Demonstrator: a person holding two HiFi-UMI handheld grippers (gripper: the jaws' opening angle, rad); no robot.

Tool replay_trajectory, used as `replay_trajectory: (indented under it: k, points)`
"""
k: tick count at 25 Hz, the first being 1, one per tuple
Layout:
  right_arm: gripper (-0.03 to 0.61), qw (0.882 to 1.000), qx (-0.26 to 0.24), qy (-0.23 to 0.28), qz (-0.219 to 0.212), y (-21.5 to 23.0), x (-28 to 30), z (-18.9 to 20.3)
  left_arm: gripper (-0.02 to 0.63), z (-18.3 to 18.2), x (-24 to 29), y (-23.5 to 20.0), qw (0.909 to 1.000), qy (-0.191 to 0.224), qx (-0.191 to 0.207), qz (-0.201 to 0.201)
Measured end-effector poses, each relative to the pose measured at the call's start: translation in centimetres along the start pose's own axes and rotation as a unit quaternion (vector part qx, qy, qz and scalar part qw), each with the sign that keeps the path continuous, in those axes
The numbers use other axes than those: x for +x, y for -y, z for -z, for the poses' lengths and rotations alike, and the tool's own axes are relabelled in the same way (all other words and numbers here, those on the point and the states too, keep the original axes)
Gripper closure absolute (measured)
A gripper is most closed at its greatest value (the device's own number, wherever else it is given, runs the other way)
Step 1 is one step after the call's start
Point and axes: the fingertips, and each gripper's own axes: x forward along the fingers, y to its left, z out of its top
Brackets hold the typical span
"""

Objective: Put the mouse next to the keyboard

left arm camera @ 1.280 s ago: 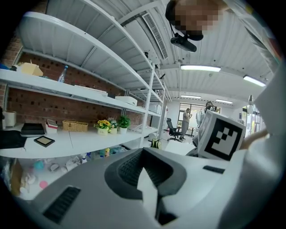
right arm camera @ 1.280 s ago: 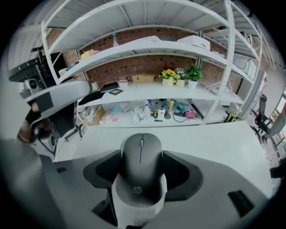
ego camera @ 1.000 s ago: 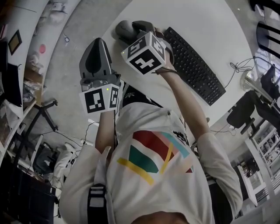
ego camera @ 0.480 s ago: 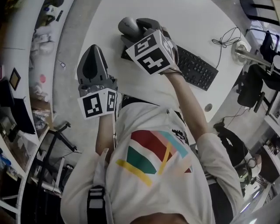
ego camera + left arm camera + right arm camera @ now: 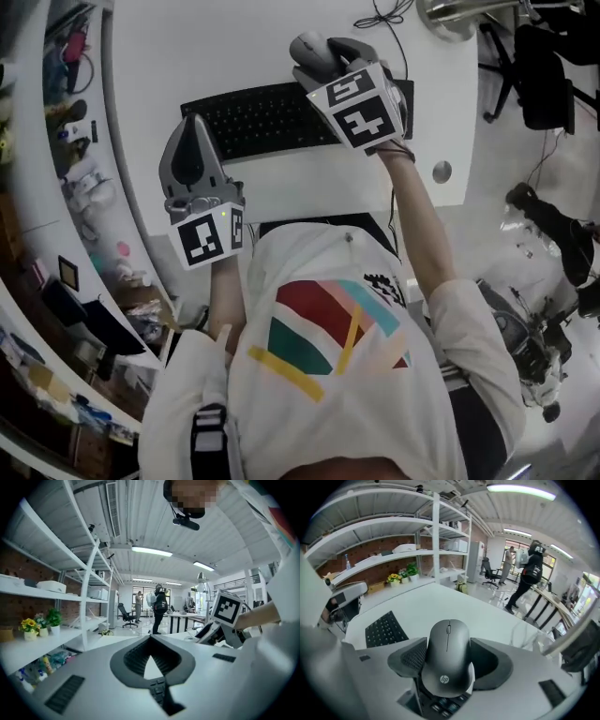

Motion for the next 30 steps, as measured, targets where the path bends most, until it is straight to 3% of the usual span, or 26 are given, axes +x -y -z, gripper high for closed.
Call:
replay_trajectory:
  k: [7,11,16,20,30]
  points:
    - [0.279,0.987,0.119,-0.017,0.105,11.0,-7.3,11.5,0.569,1.1,3.8,9.3,0.9946,-0.023,0.011,0.100]
    - [0.279,0.979,0.155,-0.031,0.128,14.2,-10.2,17.1,0.569,1.8,4.6,13.6,0.9902,-0.036,0.035,0.130]
    - [0.279,0.971,0.194,-0.042,0.136,16.2,-12.5,22.4,0.569,2.2,5.0,17.6,0.9873,-0.049,0.039,0.146]
    - [0.279,0.967,0.211,-0.046,0.132,16.3,-12.5,24.7,0.569,2.9,5.0,19.4,0.9855,-0.057,0.035,0.156]
    - [0.279,0.964,0.223,-0.034,0.139,16.2,-13.1,25.7,0.569,2.3,3.9,21.8,0.9826,-0.059,0.044,0.171]
